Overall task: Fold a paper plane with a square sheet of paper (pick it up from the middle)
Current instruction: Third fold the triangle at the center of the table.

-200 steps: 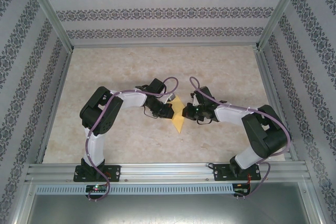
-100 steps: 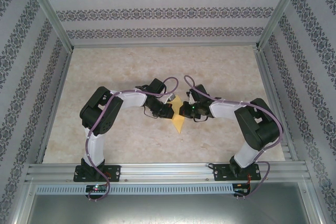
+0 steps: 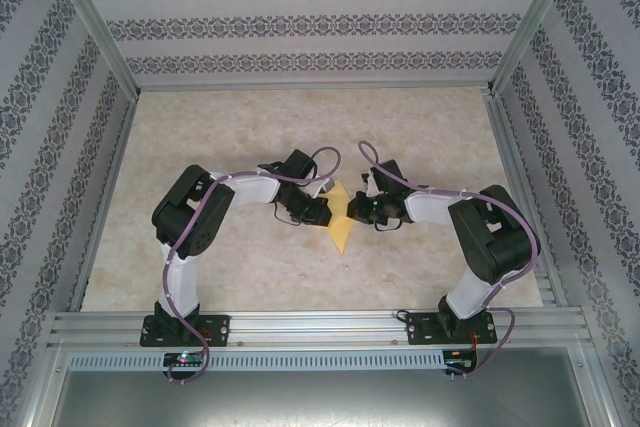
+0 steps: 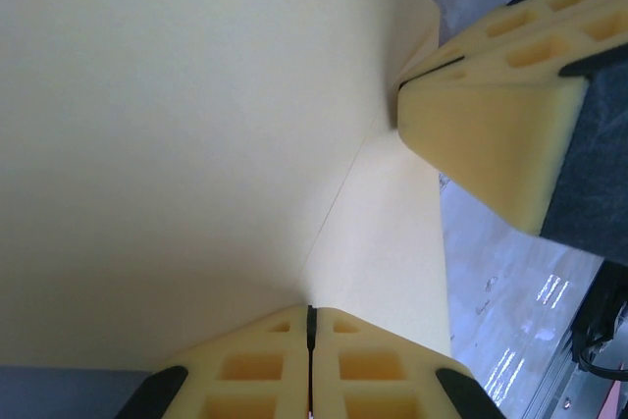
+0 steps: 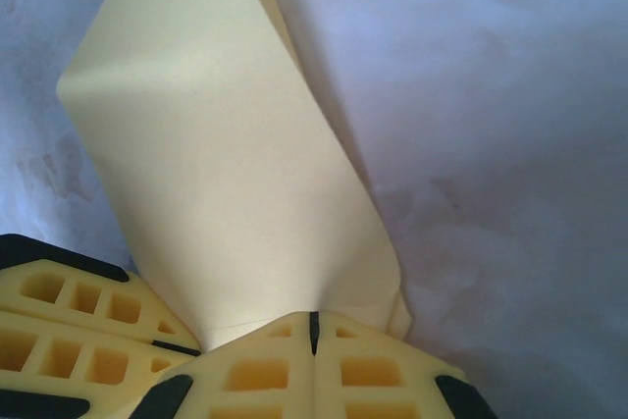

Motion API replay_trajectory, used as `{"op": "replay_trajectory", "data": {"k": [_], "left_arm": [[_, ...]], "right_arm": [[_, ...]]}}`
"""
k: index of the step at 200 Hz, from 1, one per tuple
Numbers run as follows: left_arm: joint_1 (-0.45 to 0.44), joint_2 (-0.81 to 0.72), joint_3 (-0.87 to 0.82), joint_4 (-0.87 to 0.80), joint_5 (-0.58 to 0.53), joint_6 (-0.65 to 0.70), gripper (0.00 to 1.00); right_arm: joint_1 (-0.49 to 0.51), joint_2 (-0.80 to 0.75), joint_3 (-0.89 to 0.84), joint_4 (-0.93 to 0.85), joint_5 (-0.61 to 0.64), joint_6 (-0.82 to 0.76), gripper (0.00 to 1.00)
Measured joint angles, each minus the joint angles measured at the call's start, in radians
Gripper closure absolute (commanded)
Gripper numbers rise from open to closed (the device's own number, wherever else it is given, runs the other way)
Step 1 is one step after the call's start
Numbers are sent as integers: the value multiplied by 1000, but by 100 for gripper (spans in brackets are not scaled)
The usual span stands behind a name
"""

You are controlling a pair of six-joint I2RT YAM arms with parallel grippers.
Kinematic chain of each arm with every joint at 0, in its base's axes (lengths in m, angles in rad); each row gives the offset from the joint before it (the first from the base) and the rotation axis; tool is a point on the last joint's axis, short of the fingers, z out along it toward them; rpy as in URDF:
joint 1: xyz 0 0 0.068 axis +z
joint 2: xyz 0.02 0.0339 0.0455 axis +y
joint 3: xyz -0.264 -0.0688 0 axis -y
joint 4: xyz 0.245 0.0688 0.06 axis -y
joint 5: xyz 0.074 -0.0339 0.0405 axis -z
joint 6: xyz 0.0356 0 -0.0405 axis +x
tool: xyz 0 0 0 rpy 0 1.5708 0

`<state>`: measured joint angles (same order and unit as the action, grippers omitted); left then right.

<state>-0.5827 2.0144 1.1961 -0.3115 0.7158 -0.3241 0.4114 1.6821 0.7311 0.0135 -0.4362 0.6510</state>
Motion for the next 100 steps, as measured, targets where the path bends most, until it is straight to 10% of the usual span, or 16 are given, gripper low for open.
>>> {"op": "replay_trajectory", "data": {"k": [100], "left_arm": [[-1,0,2,0,-5,4,91]], "right_arm": [[-57,-116,-35,-3,29,-17,100]]}}
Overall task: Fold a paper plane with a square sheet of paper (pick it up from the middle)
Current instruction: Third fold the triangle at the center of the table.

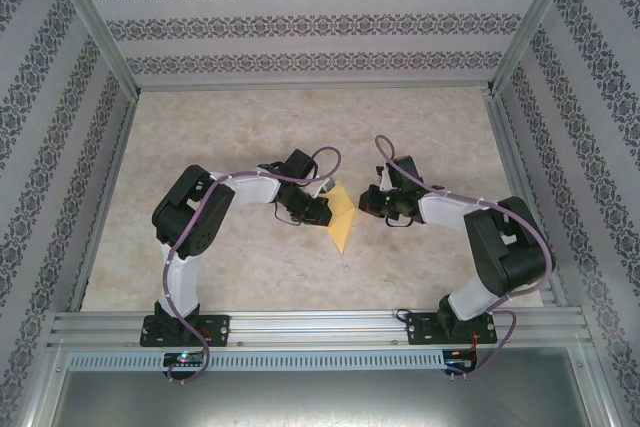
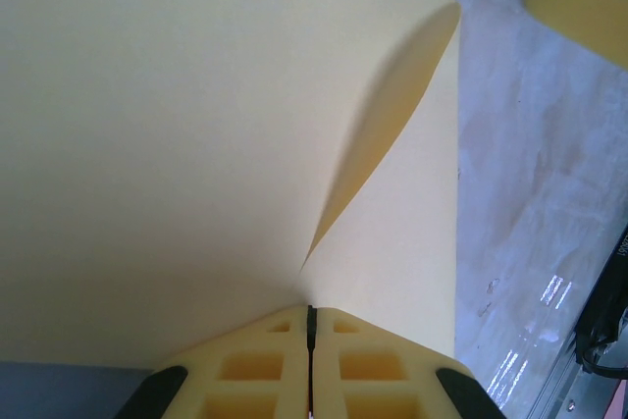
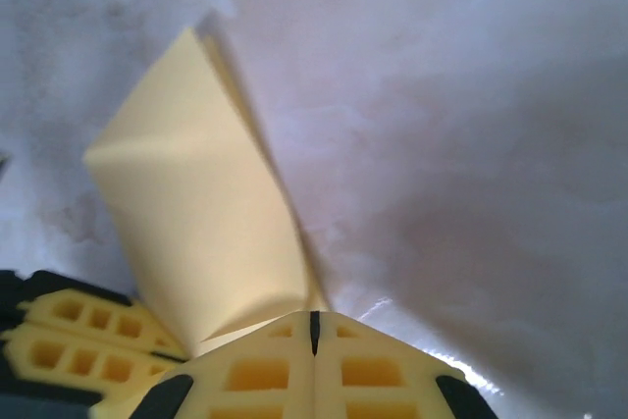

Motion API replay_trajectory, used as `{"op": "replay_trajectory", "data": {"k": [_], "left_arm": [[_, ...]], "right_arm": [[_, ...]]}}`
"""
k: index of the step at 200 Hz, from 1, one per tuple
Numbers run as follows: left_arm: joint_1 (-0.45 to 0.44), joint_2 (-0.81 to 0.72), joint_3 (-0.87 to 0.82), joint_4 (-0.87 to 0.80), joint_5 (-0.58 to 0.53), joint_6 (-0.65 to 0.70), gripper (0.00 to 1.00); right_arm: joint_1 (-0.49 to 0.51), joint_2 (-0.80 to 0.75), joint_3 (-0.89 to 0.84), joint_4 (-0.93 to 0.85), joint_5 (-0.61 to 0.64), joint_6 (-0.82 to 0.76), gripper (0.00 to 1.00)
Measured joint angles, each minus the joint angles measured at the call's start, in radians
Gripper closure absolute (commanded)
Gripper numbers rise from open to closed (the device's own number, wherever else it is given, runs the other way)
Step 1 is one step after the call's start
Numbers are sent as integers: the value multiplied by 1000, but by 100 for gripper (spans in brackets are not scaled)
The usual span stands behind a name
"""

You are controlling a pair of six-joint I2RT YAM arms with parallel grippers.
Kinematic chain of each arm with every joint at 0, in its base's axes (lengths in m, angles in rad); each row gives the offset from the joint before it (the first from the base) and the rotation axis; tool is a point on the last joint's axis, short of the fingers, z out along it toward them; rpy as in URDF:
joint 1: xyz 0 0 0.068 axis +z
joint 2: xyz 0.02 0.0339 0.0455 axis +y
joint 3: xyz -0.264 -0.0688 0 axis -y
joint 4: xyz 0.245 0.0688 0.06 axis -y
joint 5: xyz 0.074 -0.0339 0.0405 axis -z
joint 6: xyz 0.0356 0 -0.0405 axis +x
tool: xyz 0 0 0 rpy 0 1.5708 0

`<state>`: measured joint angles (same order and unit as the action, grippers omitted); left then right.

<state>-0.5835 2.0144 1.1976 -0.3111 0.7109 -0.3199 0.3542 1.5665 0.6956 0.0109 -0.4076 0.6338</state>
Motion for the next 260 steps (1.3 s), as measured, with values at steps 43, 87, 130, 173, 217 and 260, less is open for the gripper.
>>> {"op": "replay_trajectory", "data": {"k": [43,87,130,173,217,260], "left_arm": [[0,0,0,0,0,0,91],[0,0,0,0,0,0,91],[0,0,0,0,0,2,91],[0,0,0,0,0,3,91],[0,2,2,0,1,3,91],[0,5,5,-4,4,3,91]], "right_arm": [[124,-53,-27,34,-1,49,100],[193,0,-70,71,0,103,100],[191,30,-71,66,15,95,100],[195,-40,-78,-17,95,52,100],[261,-154,-92,-54,121,45,100],[277,-97,-158,29,40,87,100]]}}
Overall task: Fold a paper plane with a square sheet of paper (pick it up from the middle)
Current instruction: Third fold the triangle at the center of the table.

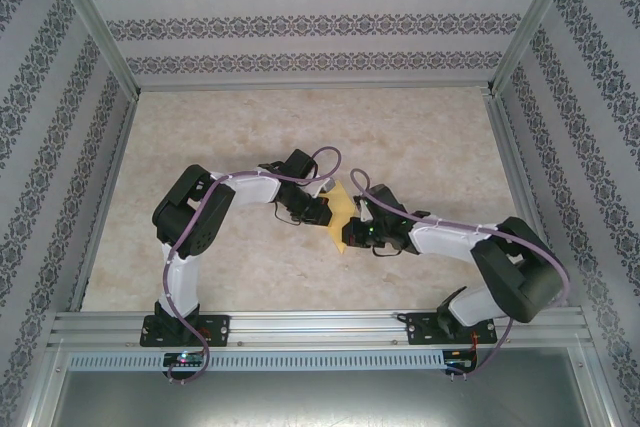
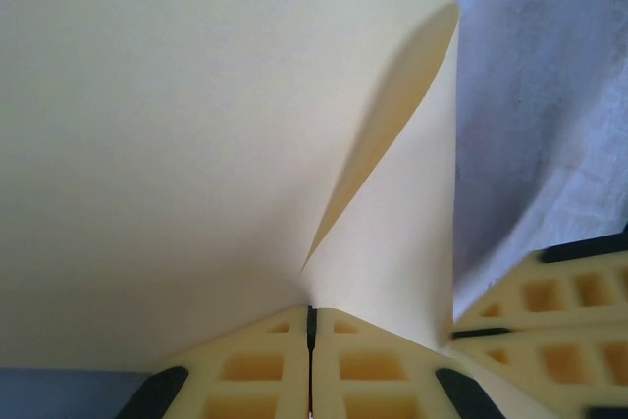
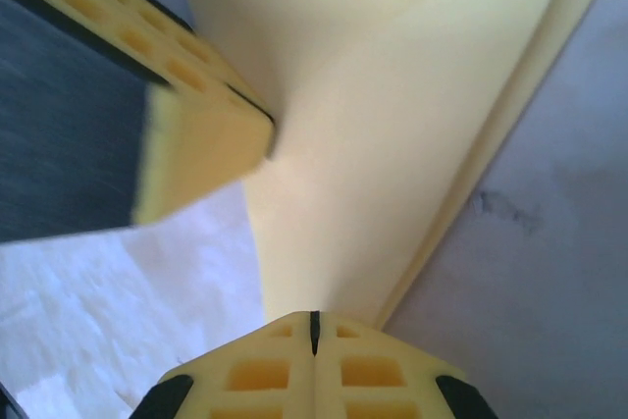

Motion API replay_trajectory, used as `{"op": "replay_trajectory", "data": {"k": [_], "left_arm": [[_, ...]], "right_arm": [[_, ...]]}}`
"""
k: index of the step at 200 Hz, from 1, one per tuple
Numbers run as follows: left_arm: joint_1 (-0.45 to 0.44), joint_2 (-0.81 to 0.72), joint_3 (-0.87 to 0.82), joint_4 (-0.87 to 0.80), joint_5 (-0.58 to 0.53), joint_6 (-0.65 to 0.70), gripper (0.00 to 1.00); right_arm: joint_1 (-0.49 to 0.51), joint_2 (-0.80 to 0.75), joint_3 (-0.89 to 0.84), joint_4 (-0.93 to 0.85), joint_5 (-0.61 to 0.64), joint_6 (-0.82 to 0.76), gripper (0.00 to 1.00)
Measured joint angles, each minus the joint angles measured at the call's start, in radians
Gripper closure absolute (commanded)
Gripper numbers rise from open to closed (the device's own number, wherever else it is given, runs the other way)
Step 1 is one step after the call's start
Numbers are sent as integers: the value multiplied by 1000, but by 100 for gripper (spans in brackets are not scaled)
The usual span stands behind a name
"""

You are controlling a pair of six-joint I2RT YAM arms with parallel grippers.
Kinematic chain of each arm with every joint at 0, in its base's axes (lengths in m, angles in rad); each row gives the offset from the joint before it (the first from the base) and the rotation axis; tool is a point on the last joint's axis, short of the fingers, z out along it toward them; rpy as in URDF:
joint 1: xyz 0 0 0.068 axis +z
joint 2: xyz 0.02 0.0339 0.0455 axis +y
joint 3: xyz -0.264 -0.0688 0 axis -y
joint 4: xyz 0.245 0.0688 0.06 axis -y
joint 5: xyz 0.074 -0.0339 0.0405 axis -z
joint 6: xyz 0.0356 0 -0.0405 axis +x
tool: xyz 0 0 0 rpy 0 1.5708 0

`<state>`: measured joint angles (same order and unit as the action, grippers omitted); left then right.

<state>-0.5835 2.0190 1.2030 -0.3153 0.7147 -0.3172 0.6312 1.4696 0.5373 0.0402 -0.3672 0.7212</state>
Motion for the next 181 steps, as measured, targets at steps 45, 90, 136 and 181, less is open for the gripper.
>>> {"op": "replay_trajectory", "data": {"k": [45,90,136,181], "left_arm": [[0,2,3,-2,0,0,91],[0,2,4,-5,0,0,91],[0,9,16,-19,1,0,91],[0,10,19,-23,4,1,92]], "right_arm": [[33,55,-3,77,-45,17,100],[46,-14,6,-27,-14,8,100],[46,-70,10,-47,-16,17,100],[48,36,39,24,-53,40,100]]}}
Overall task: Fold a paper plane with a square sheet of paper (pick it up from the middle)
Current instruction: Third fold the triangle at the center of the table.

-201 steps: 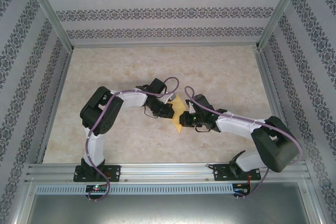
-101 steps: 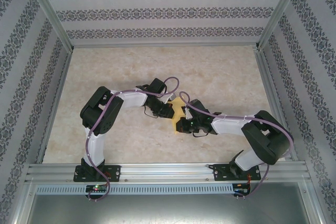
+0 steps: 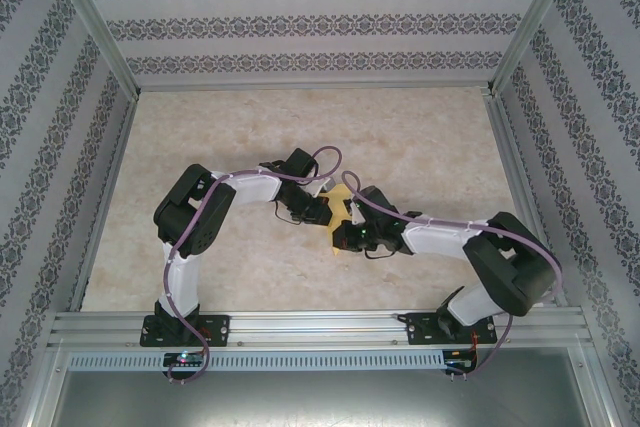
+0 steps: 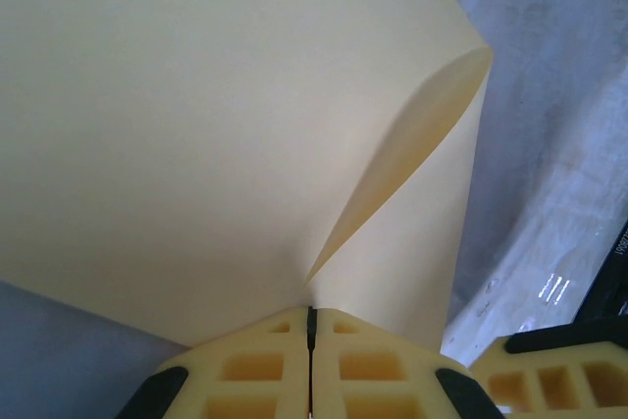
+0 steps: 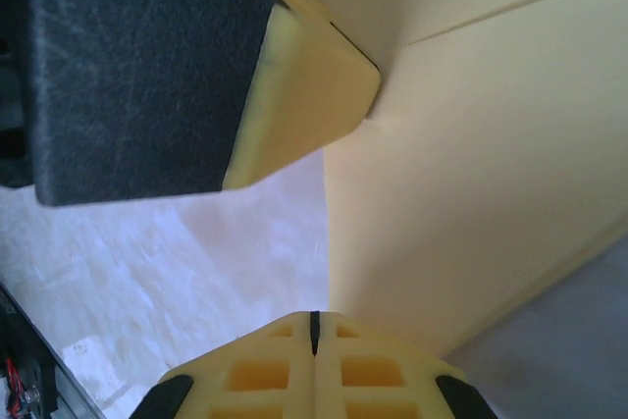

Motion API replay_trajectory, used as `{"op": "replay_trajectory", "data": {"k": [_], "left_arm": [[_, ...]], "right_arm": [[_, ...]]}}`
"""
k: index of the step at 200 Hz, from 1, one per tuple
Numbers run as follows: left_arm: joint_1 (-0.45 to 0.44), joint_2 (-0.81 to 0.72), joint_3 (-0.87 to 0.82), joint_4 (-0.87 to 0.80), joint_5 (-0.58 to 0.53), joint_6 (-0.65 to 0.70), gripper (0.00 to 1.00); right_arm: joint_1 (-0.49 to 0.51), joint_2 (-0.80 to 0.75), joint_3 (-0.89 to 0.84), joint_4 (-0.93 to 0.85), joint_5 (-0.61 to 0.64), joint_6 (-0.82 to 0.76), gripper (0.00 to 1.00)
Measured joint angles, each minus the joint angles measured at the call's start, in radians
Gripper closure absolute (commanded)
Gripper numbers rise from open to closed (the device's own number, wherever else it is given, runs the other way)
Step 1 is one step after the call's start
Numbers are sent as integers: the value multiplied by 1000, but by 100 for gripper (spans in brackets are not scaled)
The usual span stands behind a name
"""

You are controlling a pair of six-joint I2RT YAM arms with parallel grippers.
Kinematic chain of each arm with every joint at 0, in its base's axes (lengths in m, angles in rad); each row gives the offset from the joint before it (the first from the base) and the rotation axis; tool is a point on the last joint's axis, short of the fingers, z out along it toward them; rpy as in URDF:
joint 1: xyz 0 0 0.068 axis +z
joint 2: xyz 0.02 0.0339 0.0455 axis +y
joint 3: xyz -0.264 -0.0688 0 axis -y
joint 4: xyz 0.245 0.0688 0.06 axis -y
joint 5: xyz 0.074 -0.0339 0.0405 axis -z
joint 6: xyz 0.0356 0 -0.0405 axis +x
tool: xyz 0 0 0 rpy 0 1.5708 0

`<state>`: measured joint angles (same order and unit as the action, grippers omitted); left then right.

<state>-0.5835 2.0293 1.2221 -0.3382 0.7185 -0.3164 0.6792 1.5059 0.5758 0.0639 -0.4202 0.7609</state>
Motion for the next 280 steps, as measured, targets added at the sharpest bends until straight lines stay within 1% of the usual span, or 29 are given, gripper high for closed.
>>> {"op": "replay_trajectory", "data": {"k": [36,103,137,177,224,235,245,265,280], "left_arm": [[1,1,0,0,3,1,92],[1,3,4,-5,4,11,92],[1,6,9,-14,5,19,92],[1,7,13,-18,5,22,91],[1,7,16,-22,5,22,91],[1,7,16,-23,5,22,91],[1,7,18,-26,5,22,92],[1,7,18,-26,4,22,91],[1,7,18,-26,4,22,91]], "right_arm": [[4,66,10,26,-19,-1,100],[13,64,9,24,-14,-28,100],[38,32,-11,2,12,-34,100],[59,-9,-41,-18,14,-29,100],[62,-118,-59,-168,11,-26,100],[44,-158,-59,-188,7,-26,100],[17,-192,-58,-195,3,-26,94],[-82,-242,-55,-190,-8,-21,86],[-154,-252,-47,-187,-10,-16,84]]}}
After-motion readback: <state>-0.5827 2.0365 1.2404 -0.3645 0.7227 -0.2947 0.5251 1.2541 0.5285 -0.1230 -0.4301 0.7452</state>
